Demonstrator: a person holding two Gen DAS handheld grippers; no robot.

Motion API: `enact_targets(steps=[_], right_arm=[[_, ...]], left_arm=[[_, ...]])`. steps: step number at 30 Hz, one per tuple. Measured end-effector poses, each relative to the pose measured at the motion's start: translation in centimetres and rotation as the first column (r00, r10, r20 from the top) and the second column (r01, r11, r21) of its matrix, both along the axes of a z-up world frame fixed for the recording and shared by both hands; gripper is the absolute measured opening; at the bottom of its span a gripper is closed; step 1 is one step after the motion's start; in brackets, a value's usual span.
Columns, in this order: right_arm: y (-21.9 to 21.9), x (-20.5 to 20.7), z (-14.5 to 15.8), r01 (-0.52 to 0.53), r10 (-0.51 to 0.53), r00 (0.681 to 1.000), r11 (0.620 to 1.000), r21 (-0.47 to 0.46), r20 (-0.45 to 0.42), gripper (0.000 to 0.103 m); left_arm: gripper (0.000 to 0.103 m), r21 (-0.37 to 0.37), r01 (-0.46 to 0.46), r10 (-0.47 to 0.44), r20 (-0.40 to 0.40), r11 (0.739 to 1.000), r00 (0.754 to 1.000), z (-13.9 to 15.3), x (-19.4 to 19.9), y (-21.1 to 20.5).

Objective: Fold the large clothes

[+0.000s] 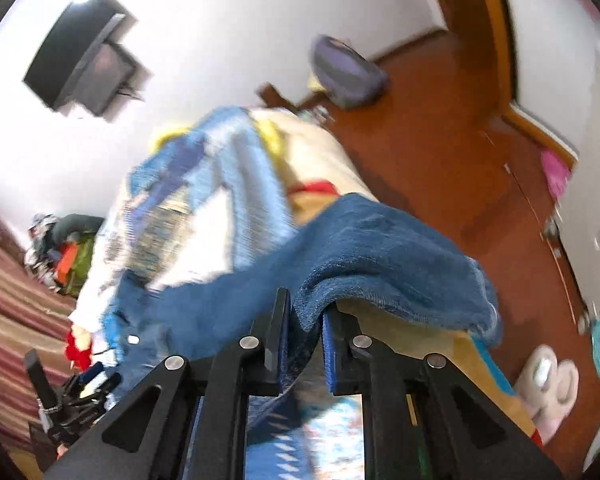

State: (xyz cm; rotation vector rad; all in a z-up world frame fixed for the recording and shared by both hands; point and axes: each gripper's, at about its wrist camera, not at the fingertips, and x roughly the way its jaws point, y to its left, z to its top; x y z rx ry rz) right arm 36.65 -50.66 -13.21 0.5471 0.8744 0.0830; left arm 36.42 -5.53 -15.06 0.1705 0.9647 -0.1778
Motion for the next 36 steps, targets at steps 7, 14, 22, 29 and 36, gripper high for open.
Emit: enact_targets(steps=[7,14,22,29,36], right_arm=[[9.5,0.4,9.4,-0.188,0.200,0.963,0.979,-0.081,0.183,0.010],[23.0,1.1,10.4,-0.424,0.440,0.879,0.898,-0.119,0.182,0.010],[32.2,1.4,-0.3,-0.573,0.572,0.819,0.817,-0.062,-0.039,0.010],[33.0,1.0,-8.2,-0.609,0.579,0.770,0.793,-0.034,-0.269,0.011],[31.6,-0.8,-6.3,-0.661,0.623,0.733,0.747,-0.072,-0.275,0.011]], left_arm=[[0.077,-0.056,-0.048,0.052,0.075,0.997,0.996,3.2,-1.5,3.5],[0.077,-0.090,-0.093,0.104,0.126,0.992,0.987,4.9,-3.9,7.6],[0.077,-0.086,-0.152,0.160,0.107,0.985,0.981,4.0,-6.2,11.4],[0.078,-0.115,-0.150,0.155,0.034,0.982,0.987,2.6,-6.5,11.9],[0.078,-0.136,-0.046,0.050,0.027,0.990,0.998,3.2,-4.6,7.5]])
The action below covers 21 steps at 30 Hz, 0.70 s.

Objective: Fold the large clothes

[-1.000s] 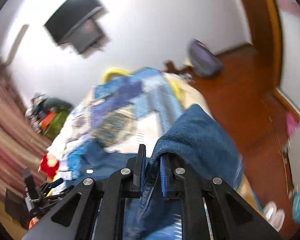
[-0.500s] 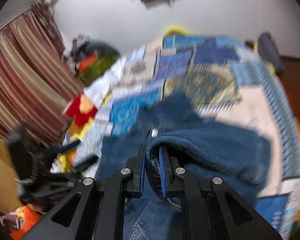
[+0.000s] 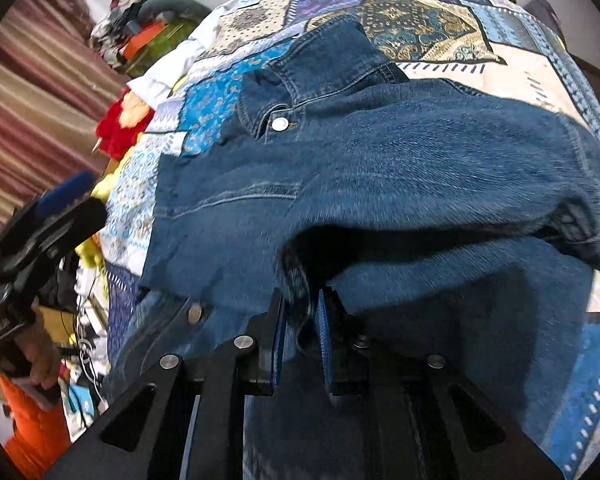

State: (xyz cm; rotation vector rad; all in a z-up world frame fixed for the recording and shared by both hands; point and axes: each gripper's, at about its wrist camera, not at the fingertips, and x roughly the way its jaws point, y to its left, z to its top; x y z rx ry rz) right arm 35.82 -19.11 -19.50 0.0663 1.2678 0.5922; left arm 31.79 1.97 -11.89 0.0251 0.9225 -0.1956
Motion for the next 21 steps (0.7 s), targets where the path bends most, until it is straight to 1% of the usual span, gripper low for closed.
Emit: enact_targets(steps=[2,4,6,9,11,13,14,16,18,19,21], right_arm=[[-0.5,-0.7,0.5,-0.010,0.012,0.999,0.999,-0.046,0.043,0.011],[-1.2,-1.8,1.2,-0.028,0.037,0.994,0.995,-0.094,0.098,0.011],[-2.7,-2.7,2.1,-0.023,0.038,0.989,0.994,-0.106,0.141,0.011],[-6.0,-3.2,3.6,0.051,-0.020,0.977,0.989,-0.139,0.213,0.011],[-8.9,-3.0,4.4,0.117,-0.079,0.967,0.983,-0.143,0.243,0.011],[-11.3,-2.8,4.9,0.172,-0.130,0.958,0.974,-0.150,0.255,0.011],[-13.0,-2.5,5.0,0.207,-0.163,0.952,0.967,-0.151,0.259,0.011],[-15.1,-2.2,5.0,0.253,-0.208,0.943,0.955,-0.153,0.258,0.011],[-17.2,-2.0,4.6,0.295,-0.256,0.936,0.945,-0.140,0.241,0.011],[-17.8,-2.0,4.5,0.305,-0.270,0.935,0.943,-0.132,0.232,0.011],[-18.5,-2.0,4.1,0.316,-0.288,0.934,0.942,-0.110,0.213,0.011]], left_arm=[[0.078,-0.021,0.045,-0.045,-0.019,0.999,0.999,-0.3,1.0,-1.7],[0.078,-0.019,0.064,-0.065,-0.044,0.998,0.997,-0.8,1.9,-3.3],[0.078,-0.020,0.085,-0.086,-0.064,0.996,0.994,-1.3,2.7,-4.7],[0.078,-0.017,0.132,-0.133,-0.087,0.991,0.987,-1.8,3.7,-7.2],[0.078,0.001,0.169,-0.168,-0.096,0.986,0.981,-2.0,4.2,-9.1],[0.078,0.030,0.212,-0.208,-0.101,0.977,0.973,-2.4,4.6,-11.2],[0.078,0.054,0.234,-0.227,-0.105,0.971,0.968,-2.7,4.9,-12.4],[0.078,0.108,0.271,-0.259,-0.115,0.957,0.959,-3.5,5.5,-14.7],[0.078,0.167,0.292,-0.274,-0.122,0.942,0.954,-4.4,6.2,-16.6],[0.078,0.204,0.296,-0.277,-0.117,0.933,0.954,-4.8,6.5,-17.5],[0.077,0.253,0.297,-0.282,-0.095,0.921,0.955,-5.2,6.9,-18.6]])
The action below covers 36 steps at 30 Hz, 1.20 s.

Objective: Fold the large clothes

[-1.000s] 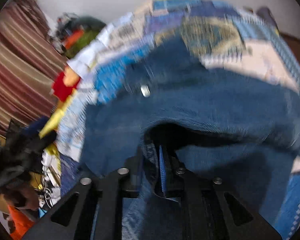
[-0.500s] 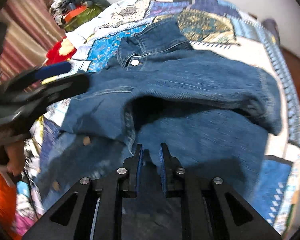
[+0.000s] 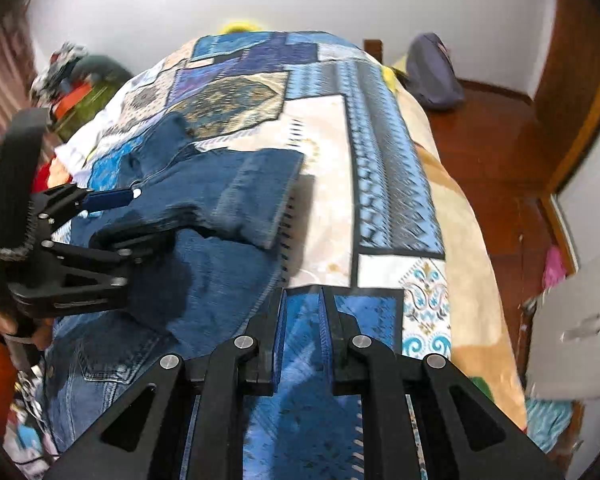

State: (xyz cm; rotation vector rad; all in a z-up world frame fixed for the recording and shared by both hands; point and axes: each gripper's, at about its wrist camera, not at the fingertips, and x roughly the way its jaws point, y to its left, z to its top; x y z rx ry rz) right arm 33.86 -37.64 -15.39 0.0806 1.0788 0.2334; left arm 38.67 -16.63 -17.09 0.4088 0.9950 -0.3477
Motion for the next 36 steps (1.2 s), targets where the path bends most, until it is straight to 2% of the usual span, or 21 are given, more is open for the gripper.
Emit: enact_targets(steps=[1,3,4,6,8,14,18,20,23,27,31,34,35,36], right_arm=[[0.0,0.0,-0.1,-0.002,0.002,1.000,1.000,0.006,-0.001,0.011],[0.3,0.0,-0.3,-0.017,0.017,1.000,1.000,0.008,0.001,0.011],[0.5,0.0,-0.4,-0.025,0.025,1.000,1.000,0.006,0.003,0.011],[1.5,0.1,-0.6,-0.045,0.045,0.999,0.999,0.010,0.006,0.011],[2.5,0.5,-0.6,-0.068,0.068,0.998,0.997,0.025,0.008,0.011],[5.3,1.6,-0.8,-0.120,0.119,0.993,0.993,0.017,0.024,0.011],[7.2,2.4,-2.9,-0.146,0.145,0.989,0.986,-0.079,-0.017,0.011],[7.7,2.4,-4.3,-0.161,0.159,0.987,0.978,-0.133,-0.027,0.011],[8.2,1.4,-4.9,-0.194,0.201,0.980,0.962,-0.192,0.013,0.011],[8.7,0.8,-5.1,-0.186,0.198,0.980,0.944,-0.271,0.017,0.011],[7.8,0.9,-5.2,-0.148,0.153,0.988,0.950,-0.276,-0.001,0.011],[6.9,0.9,-5.1,-0.124,0.124,0.992,0.966,-0.228,-0.014,0.012],[6.7,1.0,-5.1,-0.110,0.109,0.994,0.969,-0.220,-0.017,0.018],[6.5,0.9,-5.1,-0.094,0.093,0.996,0.969,-0.228,-0.015,0.028]], left_arm=[[0.075,0.016,0.005,-0.006,0.034,1.000,0.999,0.0,0.1,-0.6],[0.054,0.025,0.010,-0.012,0.072,1.000,0.997,0.2,0.2,-1.1],[0.050,0.032,0.007,-0.009,0.079,0.999,0.997,0.4,0.3,-1.2],[0.025,0.026,0.005,-0.008,0.096,1.000,0.995,0.8,0.5,-1.2],[0.007,0.013,-0.014,0.012,0.115,1.000,0.993,1.6,0.8,-0.5],[0.007,-0.110,-0.131,0.149,0.182,0.985,0.972,6.1,0.8,6.3],[0.006,-0.147,-0.229,0.253,0.171,0.962,0.952,6.8,0.2,12.3],[0.006,-0.147,-0.286,0.306,0.145,0.947,0.941,6.0,-0.4,15.5],[0.006,-0.132,-0.356,0.368,0.085,0.925,0.926,3.4,-1.9,19.6],[0.008,-0.178,-0.414,0.410,-0.060,0.893,0.910,-0.8,-4.0,23.5],[0.012,-0.255,-0.446,0.406,-0.195,0.858,0.893,-5.0,-6.5,25.6],[0.019,-0.294,-0.463,0.410,-0.225,0.836,0.884,-6.2,-7.4,26.3],[0.020,-0.324,-0.469,0.408,-0.241,0.822,0.881,-6.3,-7.6,26.7],[0.025,-0.346,-0.477,0.407,-0.257,0.808,0.876,-6.2,-7.6,27.1]])
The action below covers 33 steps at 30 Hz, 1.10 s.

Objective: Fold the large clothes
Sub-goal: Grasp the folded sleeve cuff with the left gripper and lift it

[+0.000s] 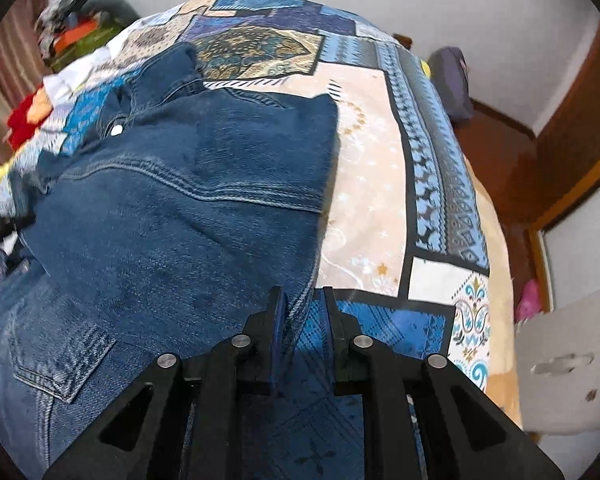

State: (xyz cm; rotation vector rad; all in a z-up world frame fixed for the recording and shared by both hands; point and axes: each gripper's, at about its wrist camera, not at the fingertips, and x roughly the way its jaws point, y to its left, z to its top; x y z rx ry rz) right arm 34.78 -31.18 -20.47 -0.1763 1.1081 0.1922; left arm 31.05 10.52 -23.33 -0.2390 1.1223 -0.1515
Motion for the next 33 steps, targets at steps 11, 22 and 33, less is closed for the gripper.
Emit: enact_targets(steps=[11,22,33], right_arm=[[-3.7,-0.1,0.8,0.105,-0.095,0.993,0.979,0.176,-0.065,0.053],[-4.1,2.6,2.7,0.149,-0.129,0.988,0.937,0.317,-0.082,0.053],[0.1,5.6,1.0,0.097,-0.062,0.990,0.946,0.308,-0.123,0.053]], left_arm=[[0.061,-0.124,-0.149,0.141,-0.067,0.981,0.988,-1.3,4.1,3.9],[0.019,0.167,-0.163,0.121,0.233,0.972,0.965,6.6,4.9,1.0],[0.023,0.251,-0.114,0.069,0.179,0.961,0.981,6.0,3.5,2.9]])
